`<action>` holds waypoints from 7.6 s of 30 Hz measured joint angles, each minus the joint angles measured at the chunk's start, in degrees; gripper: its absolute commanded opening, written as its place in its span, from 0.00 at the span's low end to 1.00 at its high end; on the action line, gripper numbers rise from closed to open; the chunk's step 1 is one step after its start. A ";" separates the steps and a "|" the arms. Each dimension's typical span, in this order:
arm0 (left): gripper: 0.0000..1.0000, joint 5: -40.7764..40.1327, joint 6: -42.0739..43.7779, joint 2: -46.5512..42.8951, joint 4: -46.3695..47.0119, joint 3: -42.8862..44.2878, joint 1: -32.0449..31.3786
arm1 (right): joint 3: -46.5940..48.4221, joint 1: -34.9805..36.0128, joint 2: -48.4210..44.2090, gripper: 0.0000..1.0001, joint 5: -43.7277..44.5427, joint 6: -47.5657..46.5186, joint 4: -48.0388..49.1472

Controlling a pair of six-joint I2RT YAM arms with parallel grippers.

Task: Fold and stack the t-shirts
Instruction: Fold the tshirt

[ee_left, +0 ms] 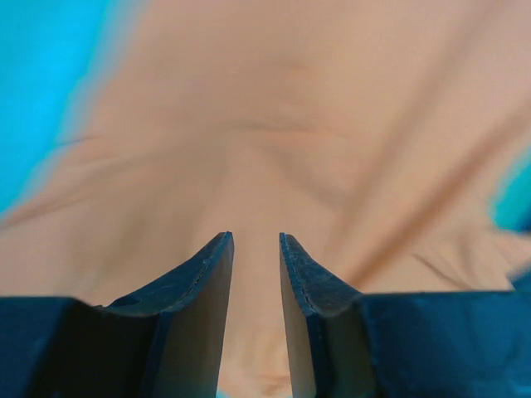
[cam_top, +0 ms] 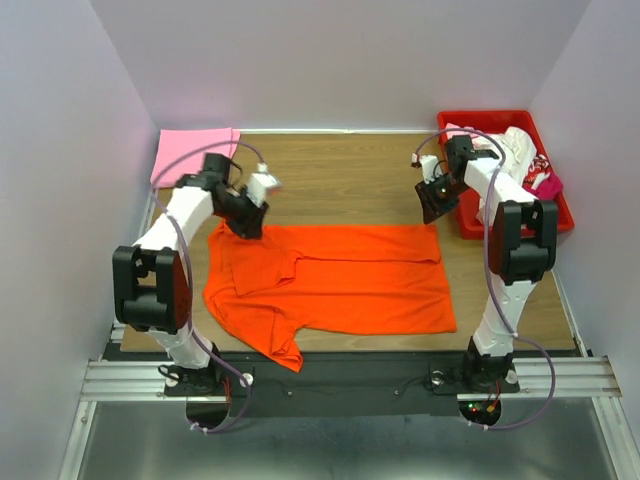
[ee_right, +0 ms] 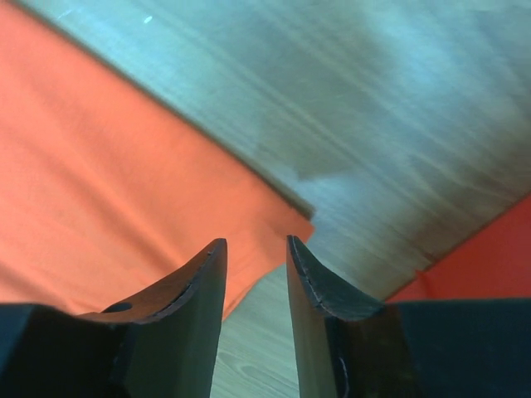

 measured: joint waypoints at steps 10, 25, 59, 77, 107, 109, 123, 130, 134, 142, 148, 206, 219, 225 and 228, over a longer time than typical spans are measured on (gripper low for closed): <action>0.39 -6.62 -13.86 4.76 13.18 6.82 15.82 | 2.10 0.00 2.01 0.41 4.20 2.60 3.28; 0.40 -10.32 -19.04 10.45 14.84 -0.26 16.83 | 1.97 0.11 2.91 0.42 4.37 2.64 3.74; 0.00 -7.50 -20.70 9.42 13.42 -2.60 17.20 | 0.92 0.11 2.91 0.41 4.50 2.56 3.93; 0.00 -12.87 -20.76 1.75 8.48 -9.33 17.20 | 0.11 0.13 2.91 0.39 5.90 1.88 3.98; 0.50 -6.97 -16.00 10.64 7.30 8.02 23.50 | 0.15 0.11 2.86 0.50 2.86 3.78 2.54; 0.50 -6.49 -16.26 12.39 7.85 7.85 23.45 | 0.15 0.11 2.86 0.46 2.27 3.87 2.34; 0.10 -6.88 -17.53 15.52 14.25 2.91 23.45 | 0.15 0.11 5.66 0.00 1.25 4.11 2.32; 0.00 -7.52 -18.34 18.05 14.80 6.43 23.39 | 0.52 0.13 5.88 0.01 2.29 4.90 3.41; 0.00 -7.41 -18.84 22.23 14.93 12.48 23.19 | 2.62 0.50 7.21 0.01 3.56 5.95 4.83; 0.00 -7.10 -19.89 30.27 14.67 24.37 22.99 | 13.22 0.98 14.23 0.01 8.68 7.69 9.31; 0.00 -7.41 -20.28 38.12 14.21 36.79 21.42 | 22.49 1.25 20.09 0.01 12.15 8.63 11.37; 0.39 16.65 10.95 -5.66 -10.51 -4.81 44.96 | 8.09 60.11 11.37 0.01 10.82 16.35 13.14; 0.34 7.82 24.98 -16.70 -11.28 -11.39 37.27 | 4.61 52.00 5.53 0.00 4.52 20.24 14.12; 0.34 2.95 27.50 -27.12 -7.39 -18.64 18.71 | 2.97 44.94 5.86 0.01 -1.44 22.69 14.75; 0.35 1.51 27.26 -29.09 -5.22 -20.68 9.66 | 2.93 42.97 6.60 0.01 -3.26 23.21 14.82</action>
